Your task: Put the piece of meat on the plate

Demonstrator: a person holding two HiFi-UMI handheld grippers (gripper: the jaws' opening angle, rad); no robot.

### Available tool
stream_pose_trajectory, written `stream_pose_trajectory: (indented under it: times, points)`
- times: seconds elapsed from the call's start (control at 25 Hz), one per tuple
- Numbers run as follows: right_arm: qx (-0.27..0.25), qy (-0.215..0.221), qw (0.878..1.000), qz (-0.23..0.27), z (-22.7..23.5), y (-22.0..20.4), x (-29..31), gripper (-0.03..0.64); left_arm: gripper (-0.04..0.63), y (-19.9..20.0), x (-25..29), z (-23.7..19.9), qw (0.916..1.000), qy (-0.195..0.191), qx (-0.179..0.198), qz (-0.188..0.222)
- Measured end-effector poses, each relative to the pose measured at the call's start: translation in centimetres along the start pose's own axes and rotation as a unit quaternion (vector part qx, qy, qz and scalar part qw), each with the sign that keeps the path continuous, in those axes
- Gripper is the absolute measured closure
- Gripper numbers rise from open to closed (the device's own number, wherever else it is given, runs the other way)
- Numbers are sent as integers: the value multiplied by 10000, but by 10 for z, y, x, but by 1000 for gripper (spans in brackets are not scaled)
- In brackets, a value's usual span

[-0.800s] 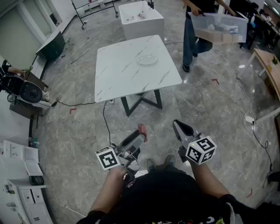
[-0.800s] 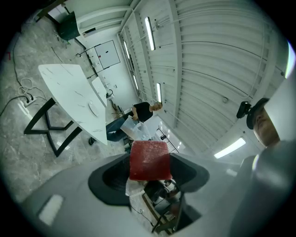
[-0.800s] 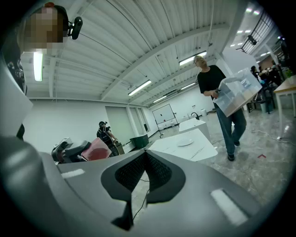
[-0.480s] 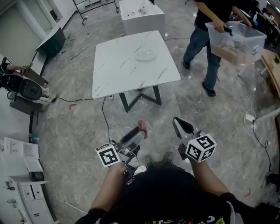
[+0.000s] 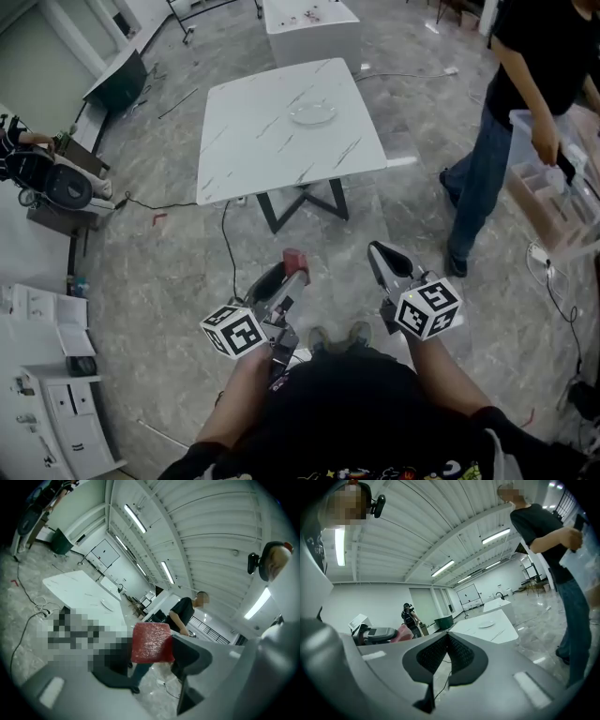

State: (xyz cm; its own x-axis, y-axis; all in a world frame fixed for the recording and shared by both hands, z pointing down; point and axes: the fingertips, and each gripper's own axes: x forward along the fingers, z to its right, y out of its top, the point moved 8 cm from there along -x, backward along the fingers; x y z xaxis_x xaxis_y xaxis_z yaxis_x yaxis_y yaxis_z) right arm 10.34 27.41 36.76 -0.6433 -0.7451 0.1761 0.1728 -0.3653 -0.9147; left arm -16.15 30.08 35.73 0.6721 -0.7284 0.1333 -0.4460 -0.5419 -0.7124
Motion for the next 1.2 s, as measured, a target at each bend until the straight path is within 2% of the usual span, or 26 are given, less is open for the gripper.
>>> stream_pose_trajectory:
  times: [0.16, 0.44, 0.8, 1.2]
  points:
    - [-40, 134, 9999, -39, 10, 4, -1, 591, 215, 2, 13, 8, 9993, 207, 276, 107]
    - [-69, 350, 9993, -132, 46, 4, -9, 591, 215, -8, 45, 19, 9980, 444, 414, 190]
    - [-61, 467, 9988, -151, 66, 11, -4, 591, 215, -13, 58, 20, 9973, 616, 355, 176]
    - [-57, 358, 9992, -170, 72, 11, 10, 591, 215, -8, 70, -4, 9981, 573, 219, 89]
